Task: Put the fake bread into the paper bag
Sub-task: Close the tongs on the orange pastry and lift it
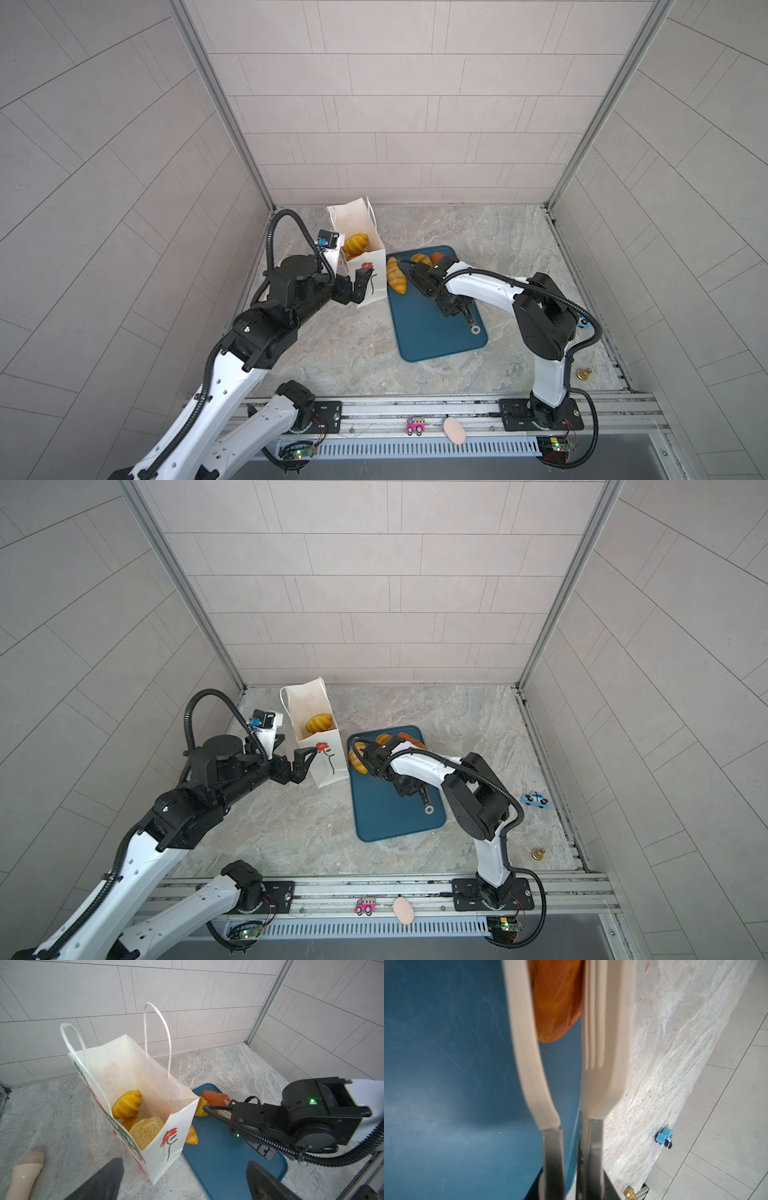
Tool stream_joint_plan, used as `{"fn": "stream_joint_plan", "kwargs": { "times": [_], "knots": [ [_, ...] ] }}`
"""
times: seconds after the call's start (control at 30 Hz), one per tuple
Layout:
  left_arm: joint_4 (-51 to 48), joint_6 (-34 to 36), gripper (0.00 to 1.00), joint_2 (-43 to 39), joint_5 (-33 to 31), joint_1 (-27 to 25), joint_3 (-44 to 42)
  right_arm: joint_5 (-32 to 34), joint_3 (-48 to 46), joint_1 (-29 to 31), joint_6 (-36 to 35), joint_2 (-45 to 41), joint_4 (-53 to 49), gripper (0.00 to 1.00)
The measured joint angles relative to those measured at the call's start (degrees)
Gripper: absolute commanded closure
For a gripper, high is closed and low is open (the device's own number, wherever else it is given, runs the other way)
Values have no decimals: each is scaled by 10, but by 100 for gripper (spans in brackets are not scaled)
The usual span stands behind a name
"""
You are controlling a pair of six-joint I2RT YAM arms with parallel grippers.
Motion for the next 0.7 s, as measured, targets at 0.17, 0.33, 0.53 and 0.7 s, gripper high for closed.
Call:
{"fn": "stream_joint_plan", "kwargs": {
  "times": [0.17,0.33,0.53,0.7],
  "knots": [
    [0,0,0,0,-1,0,0,-4,-21,0,-1,-21,2,80],
    [1,0,0,3,-1,0,0,-15,-40,0,-2,-71,12,82],
    [2,-2,0,10,1,0,0,-31,-55,-7,-4,-139,26,82],
    [2,-2,0,12,3,0,0,-34,-55,-11,-7,-176,34,82]
  ]
}}
